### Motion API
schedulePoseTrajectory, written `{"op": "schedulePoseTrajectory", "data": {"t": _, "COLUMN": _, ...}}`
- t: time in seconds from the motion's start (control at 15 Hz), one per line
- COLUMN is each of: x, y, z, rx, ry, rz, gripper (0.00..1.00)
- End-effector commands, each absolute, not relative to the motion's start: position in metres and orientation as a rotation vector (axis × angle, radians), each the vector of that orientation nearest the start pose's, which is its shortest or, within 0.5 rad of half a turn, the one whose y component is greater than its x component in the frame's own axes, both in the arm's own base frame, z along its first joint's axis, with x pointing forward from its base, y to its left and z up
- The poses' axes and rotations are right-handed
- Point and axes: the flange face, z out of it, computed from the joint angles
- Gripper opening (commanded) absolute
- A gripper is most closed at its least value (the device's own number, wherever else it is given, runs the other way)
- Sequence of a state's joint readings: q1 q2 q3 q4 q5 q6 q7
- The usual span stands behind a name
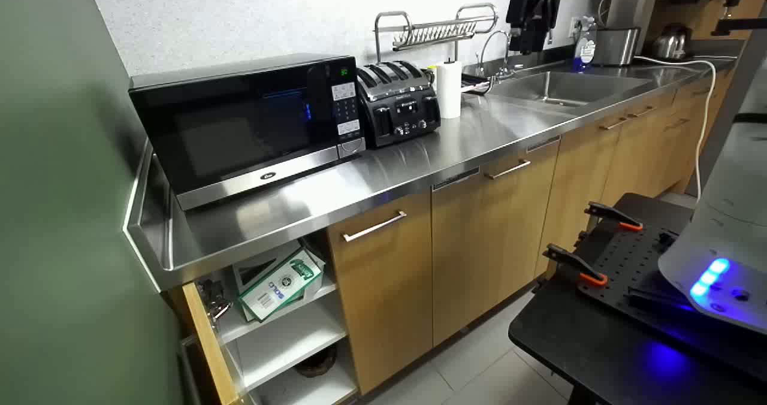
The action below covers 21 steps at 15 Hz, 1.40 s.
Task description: Open the second cupboard door from the left
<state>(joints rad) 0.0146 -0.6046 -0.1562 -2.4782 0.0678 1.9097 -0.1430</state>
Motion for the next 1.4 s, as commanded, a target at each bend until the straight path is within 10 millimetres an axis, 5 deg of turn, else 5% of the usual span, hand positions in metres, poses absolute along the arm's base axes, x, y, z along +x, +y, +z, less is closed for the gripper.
{"op": "schedulePoseTrajectory", "data": {"t": 0.0, "x": 0.369, "y": -0.052, "z": 0.499, "rx": -2.993, "ry": -0.009, "rz": -0.072, "gripper": 1.00}}
{"op": "schedulePoseTrajectory", "data": {"t": 0.53, "x": 0.369, "y": -0.052, "z": 0.499, "rx": -2.993, "ry": -0.009, "rz": -0.072, "gripper": 1.00}}
{"op": "schedulePoseTrajectory", "data": {"t": 0.67, "x": 0.372, "y": -0.031, "z": 0.494, "rx": -3.025, "ry": -0.067, "rz": -0.078, "gripper": 1.00}}
{"op": "schedulePoseTrajectory", "data": {"t": 0.93, "x": 0.374, "y": 0.049, "z": 0.464, "rx": -3.119, "ry": -0.304, "rz": -0.088, "gripper": 1.00}}
{"op": "schedulePoseTrajectory", "data": {"t": 1.2, "x": 0.368, "y": 0.129, "z": 0.406, "rx": -3.221, "ry": -0.569, "rz": -0.156, "gripper": 1.00}}
{"op": "schedulePoseTrajectory", "data": {"t": 1.33, "x": 0.364, "y": 0.154, "z": 0.374, "rx": -3.255, "ry": -0.697, "rz": -0.164, "gripper": 1.00}}
